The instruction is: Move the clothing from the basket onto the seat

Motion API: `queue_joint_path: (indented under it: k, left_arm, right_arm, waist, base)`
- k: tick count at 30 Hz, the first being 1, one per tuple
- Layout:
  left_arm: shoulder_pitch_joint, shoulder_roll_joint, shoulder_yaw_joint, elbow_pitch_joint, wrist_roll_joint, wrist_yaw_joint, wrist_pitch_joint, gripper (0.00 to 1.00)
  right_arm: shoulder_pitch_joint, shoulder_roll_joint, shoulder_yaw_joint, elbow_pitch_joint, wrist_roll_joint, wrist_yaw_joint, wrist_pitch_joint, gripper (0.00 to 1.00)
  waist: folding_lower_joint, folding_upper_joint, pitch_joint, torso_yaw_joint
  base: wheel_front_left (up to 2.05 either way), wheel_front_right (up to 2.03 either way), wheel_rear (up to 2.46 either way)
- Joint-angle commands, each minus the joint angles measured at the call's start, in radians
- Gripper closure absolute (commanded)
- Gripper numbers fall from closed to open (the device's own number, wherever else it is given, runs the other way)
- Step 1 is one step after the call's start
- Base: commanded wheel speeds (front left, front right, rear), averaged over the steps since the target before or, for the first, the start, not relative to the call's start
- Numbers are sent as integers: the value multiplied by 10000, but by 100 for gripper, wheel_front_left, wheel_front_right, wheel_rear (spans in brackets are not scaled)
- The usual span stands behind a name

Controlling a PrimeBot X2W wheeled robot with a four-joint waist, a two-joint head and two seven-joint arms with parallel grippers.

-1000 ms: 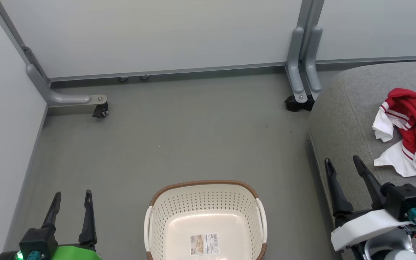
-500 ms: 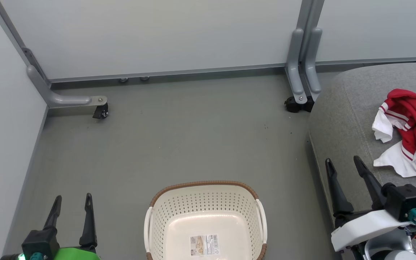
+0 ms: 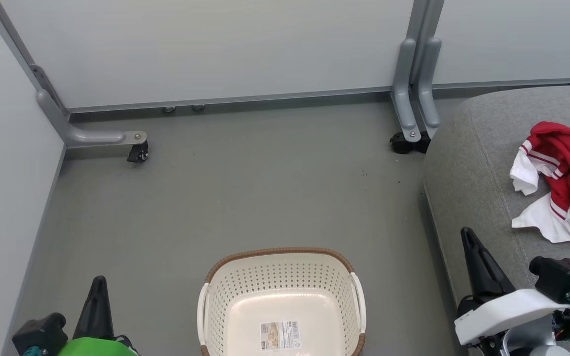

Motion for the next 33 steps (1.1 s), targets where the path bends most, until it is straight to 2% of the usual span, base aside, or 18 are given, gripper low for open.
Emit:
queue_joint_path:
  k: [1,16,33]
  left_arm:
    - [-310,35,78,-166,-488,-38,75,100]
    - [-576,-117,239,-221,-2898,-160,664,100]
    - [-855,-254,417,-239,-5153,-272,1253,100]
  right_arm:
    - [-322,-106,-15,-25,502,-1,31,100]
    - [-707,-223,-73,605,3075,-1,117,100]
    - [-1061,-293,-187,1189,5445,-1,248,100]
  waist:
    - [1,0,1,0]
    - [1,0,11,3]
    - [1,0,23,6]
  base:
    - [0,0,0]
    - [0,0,0]
    - [0,0,0]
